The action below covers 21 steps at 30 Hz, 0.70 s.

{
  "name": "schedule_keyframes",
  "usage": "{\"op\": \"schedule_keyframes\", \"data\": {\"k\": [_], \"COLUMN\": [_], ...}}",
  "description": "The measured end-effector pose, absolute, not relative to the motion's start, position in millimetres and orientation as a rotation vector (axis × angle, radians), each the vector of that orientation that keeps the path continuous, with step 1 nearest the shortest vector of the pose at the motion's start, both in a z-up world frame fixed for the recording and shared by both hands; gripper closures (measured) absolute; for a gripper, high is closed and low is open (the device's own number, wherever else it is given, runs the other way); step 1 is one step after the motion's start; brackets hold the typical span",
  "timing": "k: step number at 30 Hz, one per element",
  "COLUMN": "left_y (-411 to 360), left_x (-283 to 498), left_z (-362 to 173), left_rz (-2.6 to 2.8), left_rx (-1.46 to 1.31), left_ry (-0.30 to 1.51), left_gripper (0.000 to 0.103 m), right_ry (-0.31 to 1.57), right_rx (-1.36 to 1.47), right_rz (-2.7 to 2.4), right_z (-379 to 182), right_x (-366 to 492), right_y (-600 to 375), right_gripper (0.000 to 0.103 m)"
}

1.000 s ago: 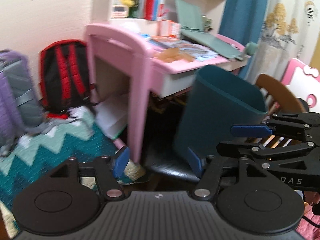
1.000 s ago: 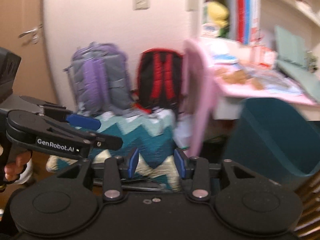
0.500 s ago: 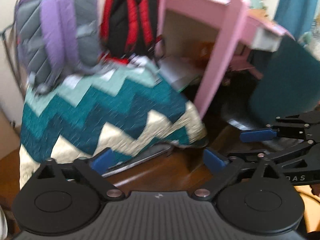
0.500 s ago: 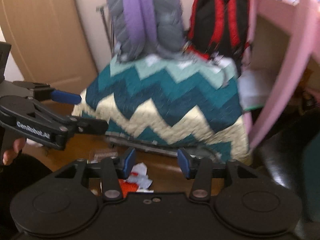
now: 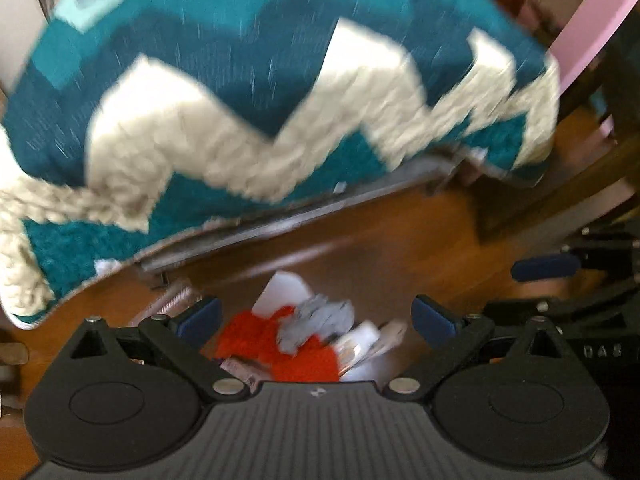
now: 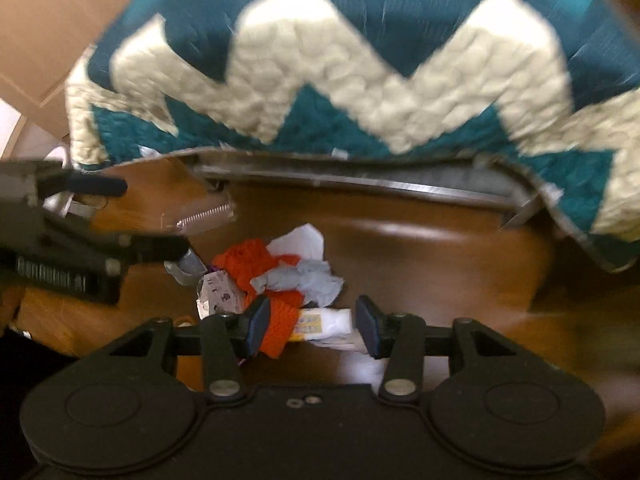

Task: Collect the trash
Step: 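Return both tools down to the trash pile under the bed, then grasp the orange foam net with left tool while right tool grasps crumpled grey paper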

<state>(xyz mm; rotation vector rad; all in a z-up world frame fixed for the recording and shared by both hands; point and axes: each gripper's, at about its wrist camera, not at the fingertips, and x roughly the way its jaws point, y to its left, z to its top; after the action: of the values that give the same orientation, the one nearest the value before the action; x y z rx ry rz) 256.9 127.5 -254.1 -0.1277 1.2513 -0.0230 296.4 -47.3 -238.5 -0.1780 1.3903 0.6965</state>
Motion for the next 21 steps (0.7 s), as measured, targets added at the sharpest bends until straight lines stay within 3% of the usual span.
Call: {"op": "schedule_keyframes", "data": {"k": [10,21], "left_y": [131,104], "left_x": [263,261], "left_z": [-382,-478], "left_rz": [-0.06,-0.079], "left_rx": [-0.202,-0.2], "left_ry": [1.581,1.722], "left_gripper": [0.001,0.002], "right_ry": [1.621,1.78], "right_rx": [-0.059,0.045], "right_rz": [0.588,0.525], "right_z": [-375,-473], "right_x": [340,347], "right_y": [-21,-11], "right_gripper": [0.056,0.056]}}
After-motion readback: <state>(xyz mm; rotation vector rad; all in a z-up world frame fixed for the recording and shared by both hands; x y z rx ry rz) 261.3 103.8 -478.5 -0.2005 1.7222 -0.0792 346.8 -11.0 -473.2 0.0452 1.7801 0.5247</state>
